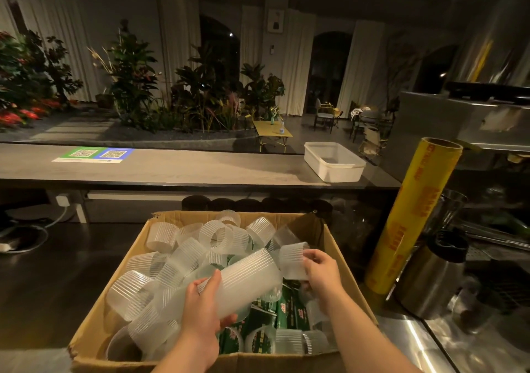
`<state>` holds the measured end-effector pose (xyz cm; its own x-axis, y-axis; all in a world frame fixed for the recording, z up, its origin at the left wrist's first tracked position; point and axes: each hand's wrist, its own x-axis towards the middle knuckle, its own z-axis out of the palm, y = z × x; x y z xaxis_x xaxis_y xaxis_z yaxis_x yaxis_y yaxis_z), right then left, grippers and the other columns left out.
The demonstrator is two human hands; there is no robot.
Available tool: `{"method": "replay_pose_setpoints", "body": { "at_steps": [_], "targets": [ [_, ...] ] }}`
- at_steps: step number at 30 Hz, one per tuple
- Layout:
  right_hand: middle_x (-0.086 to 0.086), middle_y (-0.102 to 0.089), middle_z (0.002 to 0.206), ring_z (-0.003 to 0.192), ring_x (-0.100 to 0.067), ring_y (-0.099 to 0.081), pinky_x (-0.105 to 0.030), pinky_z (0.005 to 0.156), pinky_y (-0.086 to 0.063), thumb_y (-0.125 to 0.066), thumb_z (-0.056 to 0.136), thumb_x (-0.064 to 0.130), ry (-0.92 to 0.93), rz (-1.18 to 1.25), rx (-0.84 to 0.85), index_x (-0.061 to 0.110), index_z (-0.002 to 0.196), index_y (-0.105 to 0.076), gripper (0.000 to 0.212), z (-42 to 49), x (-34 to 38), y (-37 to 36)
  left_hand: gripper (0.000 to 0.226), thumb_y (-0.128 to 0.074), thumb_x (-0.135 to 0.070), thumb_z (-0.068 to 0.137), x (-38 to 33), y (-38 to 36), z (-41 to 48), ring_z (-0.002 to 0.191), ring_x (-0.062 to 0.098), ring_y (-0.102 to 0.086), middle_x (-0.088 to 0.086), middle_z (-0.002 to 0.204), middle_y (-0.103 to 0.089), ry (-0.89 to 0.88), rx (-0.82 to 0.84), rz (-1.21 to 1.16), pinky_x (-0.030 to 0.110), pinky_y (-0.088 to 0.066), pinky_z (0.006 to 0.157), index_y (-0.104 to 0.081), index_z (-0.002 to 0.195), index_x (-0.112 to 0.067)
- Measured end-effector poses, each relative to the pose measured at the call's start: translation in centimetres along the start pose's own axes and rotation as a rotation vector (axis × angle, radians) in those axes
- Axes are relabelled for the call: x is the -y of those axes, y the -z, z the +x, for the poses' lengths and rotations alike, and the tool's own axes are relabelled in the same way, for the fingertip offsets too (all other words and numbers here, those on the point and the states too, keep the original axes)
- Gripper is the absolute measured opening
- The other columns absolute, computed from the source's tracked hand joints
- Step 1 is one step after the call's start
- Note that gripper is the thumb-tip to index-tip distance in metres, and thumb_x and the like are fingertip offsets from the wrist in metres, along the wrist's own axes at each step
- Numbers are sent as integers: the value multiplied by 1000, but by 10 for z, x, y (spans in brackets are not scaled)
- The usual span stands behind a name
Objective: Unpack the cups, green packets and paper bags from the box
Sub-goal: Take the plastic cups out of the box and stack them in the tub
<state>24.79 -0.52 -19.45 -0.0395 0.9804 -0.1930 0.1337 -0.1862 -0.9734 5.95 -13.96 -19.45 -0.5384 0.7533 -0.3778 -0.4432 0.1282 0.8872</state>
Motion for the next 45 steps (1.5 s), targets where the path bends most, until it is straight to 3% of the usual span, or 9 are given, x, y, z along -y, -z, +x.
{"method": "replay_pose_setpoints", "body": {
  "at_steps": [3,10,14,17,20,25,29,34,45],
  "targets": [
    [-15,-71,110,78,-22,-62,-23,54,-45,-59,101,12,-175,308,154,15,111,-73,18,-2,13,9,32,-62,-38,99,0,-1,-2,102,41,-59,18,120,-51,-2,54,15,37,-51,58,-53,118,-14],
    [-8,-72,98,59,-10,-47,-18,50,-36,-66,95,6,-195,-21,514,6,100,-80,15,-11,16,3,31,-60,-41,99,0,0,-3,100,37,-56,18,120,-49,23,92,24,35,-47,61,-54,116,-16],
    [-1,-68,85,62,-11,-48,-22,54,-36,-65,97,16,-152,-189,537,10,99,-81,17,-12,10,-5,31,-61,-40,99,0,-2,-2,99,38,-56,18,119,-48,17,75,50,37,-49,60,-54,113,-14],
    [-1,-69,103,63,-9,-55,-21,54,-43,-55,105,33,-88,-203,265,13,119,-70,29,2,9,-4,31,-61,-40,99,0,-1,1,101,40,-57,18,119,-48,30,51,44,38,-51,60,-53,115,-14],
    [2,-61,129,92,-12,-64,-26,76,-55,-57,102,27,84,-723,-98,24,139,-56,37,14,-2,11,31,-61,-38,99,1,-1,3,101,41,-59,18,119,-49,36,44,34,37,-52,57,-52,115,-13],
    [-6,-64,132,120,-25,-64,-39,104,-54,-56,103,18,85,-1490,155,17,138,-54,35,14,-17,21,33,-63,-38,98,2,-1,5,104,45,-59,19,122,-50,49,47,31,35,-52,53,-54,115,-12],
    [7,-64,107,95,-12,-63,-36,89,-59,-64,97,33,237,-913,-171,32,105,-67,9,22,-11,17,30,-62,-38,99,-1,-2,3,102,42,-59,19,120,-50,48,57,27,36,-53,55,-53,113,-13],
    [-5,-74,104,103,-25,-68,-52,101,-53,-69,95,33,138,-9,84,13,101,-71,21,0,12,7,32,-61,-39,99,-1,-1,2,102,40,-59,18,121,-50,44,60,13,36,-52,57,-52,117,-14],
    [5,-56,138,124,-15,-54,-38,109,-45,-56,100,13,129,74,378,37,138,-53,45,-29,17,-1,31,-60,-42,100,1,0,1,104,40,-57,17,121,-49,55,48,3,36,-48,59,-53,114,-15]
  ]
}}
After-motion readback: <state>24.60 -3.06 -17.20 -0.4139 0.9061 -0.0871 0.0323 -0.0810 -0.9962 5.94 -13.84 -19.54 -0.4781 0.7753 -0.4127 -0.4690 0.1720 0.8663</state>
